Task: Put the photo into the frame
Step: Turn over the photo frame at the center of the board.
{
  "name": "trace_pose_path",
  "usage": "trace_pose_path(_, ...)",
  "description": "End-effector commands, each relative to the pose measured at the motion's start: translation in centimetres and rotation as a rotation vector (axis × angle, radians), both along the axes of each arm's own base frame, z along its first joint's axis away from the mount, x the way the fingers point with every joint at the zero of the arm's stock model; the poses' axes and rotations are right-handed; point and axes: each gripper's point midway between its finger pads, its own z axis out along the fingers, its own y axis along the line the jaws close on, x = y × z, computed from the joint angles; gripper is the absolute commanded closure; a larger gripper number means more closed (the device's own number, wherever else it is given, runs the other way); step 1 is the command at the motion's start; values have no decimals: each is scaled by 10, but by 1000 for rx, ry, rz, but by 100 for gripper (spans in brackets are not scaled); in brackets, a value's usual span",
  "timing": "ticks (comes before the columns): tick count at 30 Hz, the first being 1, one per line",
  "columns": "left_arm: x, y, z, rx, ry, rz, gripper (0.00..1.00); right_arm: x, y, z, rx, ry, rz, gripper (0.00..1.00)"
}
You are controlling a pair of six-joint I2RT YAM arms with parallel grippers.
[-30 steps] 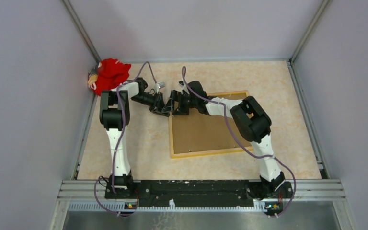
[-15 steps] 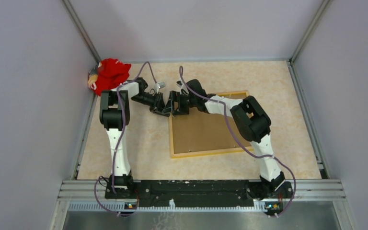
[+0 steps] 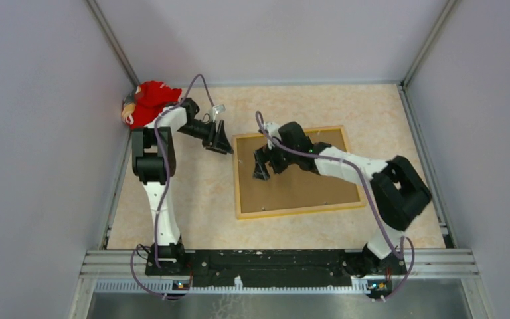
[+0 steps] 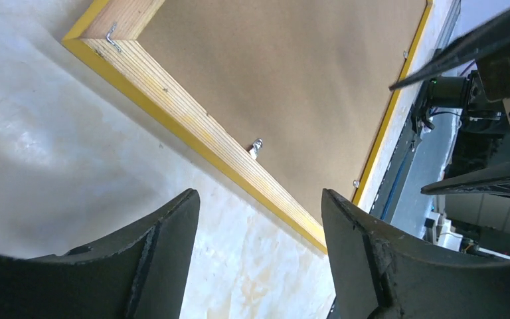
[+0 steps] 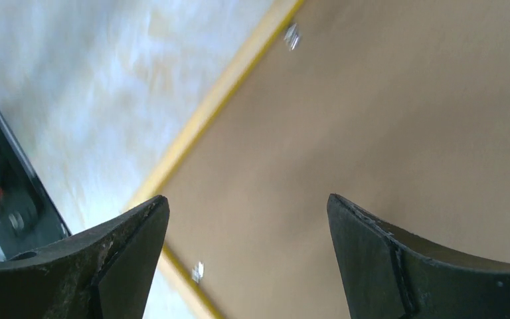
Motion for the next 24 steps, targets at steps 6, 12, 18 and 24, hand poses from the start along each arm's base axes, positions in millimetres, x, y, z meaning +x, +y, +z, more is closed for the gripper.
trace_pose_path(6, -13, 11, 79, -11, -178, -76, 24, -108, -38, -24, -296, -257, 290, 18)
trace_pose_path(12, -30, 25, 93, 7, -194, -69, 24, -129, -39, -40, -425, -284, 369, 26)
trace_pose_path(18, -39, 29, 101, 13, -204, -59, 24, -135, -41, -63, -549, -299, 408, 39)
trace_pose_path(24, -39, 37, 110, 22, -213, -42, 25, -137, -42, -71, -591, -315, 426, 62)
